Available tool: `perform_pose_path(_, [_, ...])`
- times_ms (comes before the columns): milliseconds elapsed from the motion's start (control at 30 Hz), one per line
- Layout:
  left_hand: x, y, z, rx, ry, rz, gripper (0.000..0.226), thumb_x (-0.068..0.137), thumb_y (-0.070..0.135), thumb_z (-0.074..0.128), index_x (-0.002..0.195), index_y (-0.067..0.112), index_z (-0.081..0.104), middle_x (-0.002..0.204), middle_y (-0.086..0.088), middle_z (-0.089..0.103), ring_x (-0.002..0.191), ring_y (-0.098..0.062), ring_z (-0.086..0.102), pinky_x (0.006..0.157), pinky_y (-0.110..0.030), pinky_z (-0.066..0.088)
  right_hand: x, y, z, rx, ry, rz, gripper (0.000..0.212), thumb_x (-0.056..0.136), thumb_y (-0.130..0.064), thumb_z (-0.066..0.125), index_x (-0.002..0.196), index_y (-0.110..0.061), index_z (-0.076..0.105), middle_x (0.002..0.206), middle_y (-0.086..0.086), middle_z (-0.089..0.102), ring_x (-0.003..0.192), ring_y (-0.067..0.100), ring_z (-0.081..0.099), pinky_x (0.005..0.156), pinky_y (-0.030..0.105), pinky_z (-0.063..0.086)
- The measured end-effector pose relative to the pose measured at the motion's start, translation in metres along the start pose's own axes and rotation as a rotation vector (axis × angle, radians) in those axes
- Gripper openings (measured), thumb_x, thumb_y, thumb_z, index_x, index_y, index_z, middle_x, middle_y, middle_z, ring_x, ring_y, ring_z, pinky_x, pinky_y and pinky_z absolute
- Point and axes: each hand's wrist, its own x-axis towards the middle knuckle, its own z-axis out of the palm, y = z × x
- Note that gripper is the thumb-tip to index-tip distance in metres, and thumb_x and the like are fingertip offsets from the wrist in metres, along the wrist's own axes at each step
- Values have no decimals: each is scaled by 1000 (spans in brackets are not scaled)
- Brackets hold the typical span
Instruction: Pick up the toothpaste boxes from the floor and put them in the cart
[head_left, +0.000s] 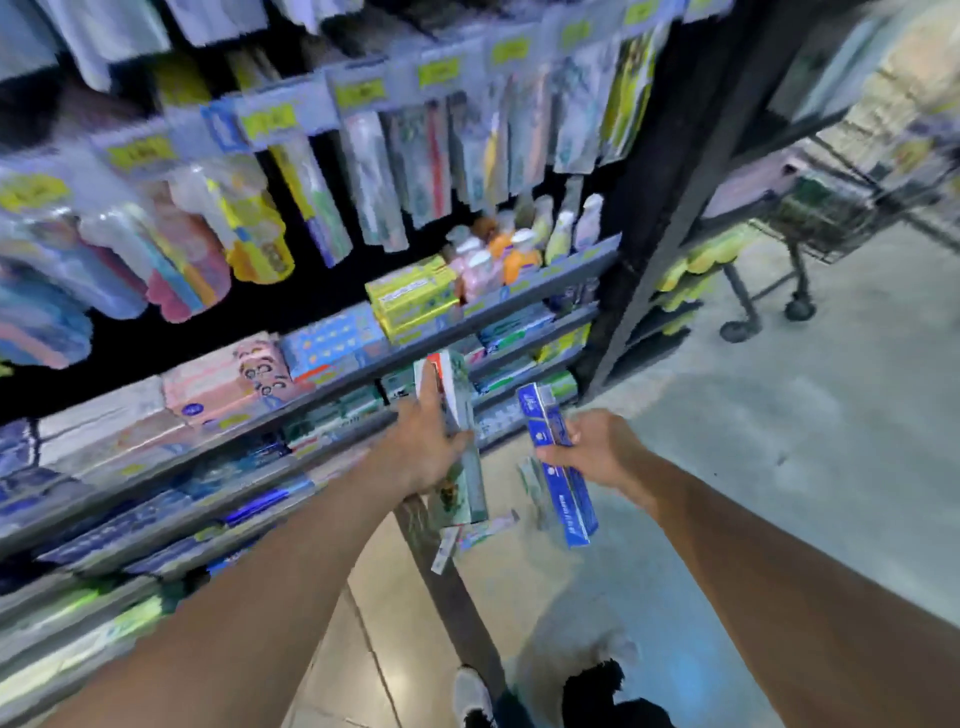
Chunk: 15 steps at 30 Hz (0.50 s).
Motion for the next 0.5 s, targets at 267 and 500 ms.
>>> perform_pose_path(267, [49, 177, 22, 63, -101, 267, 102, 94, 49, 55, 150, 26, -26, 146, -29, 29, 113, -40, 55, 86, -37, 46, -18, 95, -142, 29, 201, 156, 48, 76, -46, 78, 59, -14, 46, 65, 8, 56, 64, 25, 55, 74, 38, 52])
perform_pose_path(500, [77, 322, 67, 23, -160, 341, 100, 93, 49, 55, 148, 35, -27, 142, -18, 34, 87, -35, 63, 70, -46, 58, -28, 190, -247, 141, 256, 311, 45, 77, -49, 75, 72, -10, 53, 88, 15, 72, 81, 27, 72, 72, 32, 54])
